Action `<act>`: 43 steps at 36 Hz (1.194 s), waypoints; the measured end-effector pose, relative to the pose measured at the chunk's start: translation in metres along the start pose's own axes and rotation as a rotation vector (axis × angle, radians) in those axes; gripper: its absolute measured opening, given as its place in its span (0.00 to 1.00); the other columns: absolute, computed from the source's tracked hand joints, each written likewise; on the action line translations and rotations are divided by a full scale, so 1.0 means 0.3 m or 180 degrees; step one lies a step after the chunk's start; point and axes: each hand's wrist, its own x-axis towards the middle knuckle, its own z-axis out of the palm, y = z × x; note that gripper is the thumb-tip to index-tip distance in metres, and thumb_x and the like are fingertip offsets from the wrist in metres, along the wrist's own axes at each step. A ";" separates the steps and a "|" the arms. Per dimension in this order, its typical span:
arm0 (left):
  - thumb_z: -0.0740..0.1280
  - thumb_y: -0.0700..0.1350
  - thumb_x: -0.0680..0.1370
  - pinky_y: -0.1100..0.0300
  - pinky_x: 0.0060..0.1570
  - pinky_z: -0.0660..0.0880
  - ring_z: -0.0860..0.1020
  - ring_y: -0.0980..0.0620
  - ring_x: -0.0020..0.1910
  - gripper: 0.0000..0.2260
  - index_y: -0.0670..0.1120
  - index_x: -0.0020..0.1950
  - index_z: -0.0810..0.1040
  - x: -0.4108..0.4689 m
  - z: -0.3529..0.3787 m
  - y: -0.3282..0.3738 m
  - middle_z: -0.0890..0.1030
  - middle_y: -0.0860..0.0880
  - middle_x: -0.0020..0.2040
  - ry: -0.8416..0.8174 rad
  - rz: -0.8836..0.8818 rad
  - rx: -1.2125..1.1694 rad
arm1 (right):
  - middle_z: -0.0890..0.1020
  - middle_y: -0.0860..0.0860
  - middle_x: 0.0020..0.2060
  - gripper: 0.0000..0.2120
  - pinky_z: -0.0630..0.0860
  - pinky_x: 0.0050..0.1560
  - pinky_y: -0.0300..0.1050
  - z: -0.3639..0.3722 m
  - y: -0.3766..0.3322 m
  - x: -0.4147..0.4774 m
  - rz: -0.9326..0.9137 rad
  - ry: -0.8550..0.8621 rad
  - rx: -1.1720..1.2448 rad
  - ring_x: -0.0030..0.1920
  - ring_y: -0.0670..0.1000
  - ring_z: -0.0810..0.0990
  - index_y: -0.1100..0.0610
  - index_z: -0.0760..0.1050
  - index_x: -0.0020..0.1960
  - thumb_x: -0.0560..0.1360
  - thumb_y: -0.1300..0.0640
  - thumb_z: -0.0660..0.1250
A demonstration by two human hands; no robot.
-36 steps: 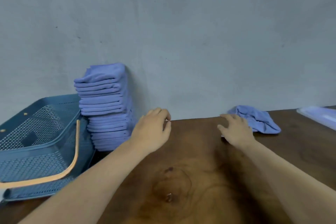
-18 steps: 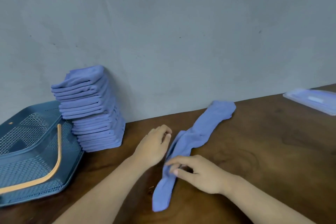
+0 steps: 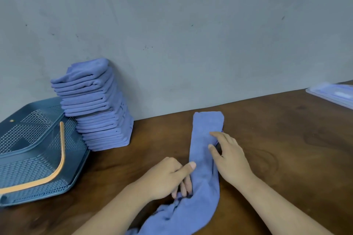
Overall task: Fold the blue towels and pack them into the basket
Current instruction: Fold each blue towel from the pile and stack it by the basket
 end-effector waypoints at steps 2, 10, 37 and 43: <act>0.56 0.63 0.87 0.57 0.45 0.79 0.78 0.50 0.28 0.31 0.46 0.39 0.87 0.003 -0.014 0.002 0.86 0.46 0.34 0.0092 -0.0010 -0.0030 | 0.73 0.40 0.73 0.20 0.68 0.75 0.55 0.012 0.010 0.004 0.0022 0.0091 -0.0119 0.74 0.47 0.69 0.44 0.70 0.75 0.83 0.45 0.61; 0.62 0.59 0.84 0.52 0.52 0.82 0.82 0.59 0.48 0.10 0.60 0.53 0.81 0.224 -0.055 -0.135 0.84 0.59 0.48 0.1385 -0.0503 0.0430 | 0.75 0.45 0.72 0.19 0.63 0.76 0.58 0.034 0.052 0.173 0.0812 -0.0040 -0.0428 0.78 0.53 0.65 0.47 0.75 0.65 0.82 0.38 0.58; 0.67 0.37 0.82 0.59 0.50 0.71 0.77 0.54 0.45 0.05 0.44 0.48 0.75 0.592 -0.110 -0.176 0.80 0.50 0.43 0.1233 0.0557 -0.1734 | 0.83 0.40 0.55 0.19 0.80 0.58 0.45 0.071 0.053 0.361 0.0095 -0.0468 0.1728 0.57 0.43 0.82 0.42 0.80 0.60 0.78 0.64 0.66; 0.67 0.41 0.77 0.50 0.49 0.69 0.72 0.49 0.44 0.05 0.47 0.45 0.73 0.590 -0.122 -0.190 0.76 0.47 0.42 0.1169 0.0754 -0.1877 | 0.82 0.38 0.53 0.20 0.77 0.62 0.43 0.092 0.054 0.368 -0.0203 -0.0606 0.1071 0.59 0.42 0.77 0.36 0.78 0.62 0.75 0.56 0.74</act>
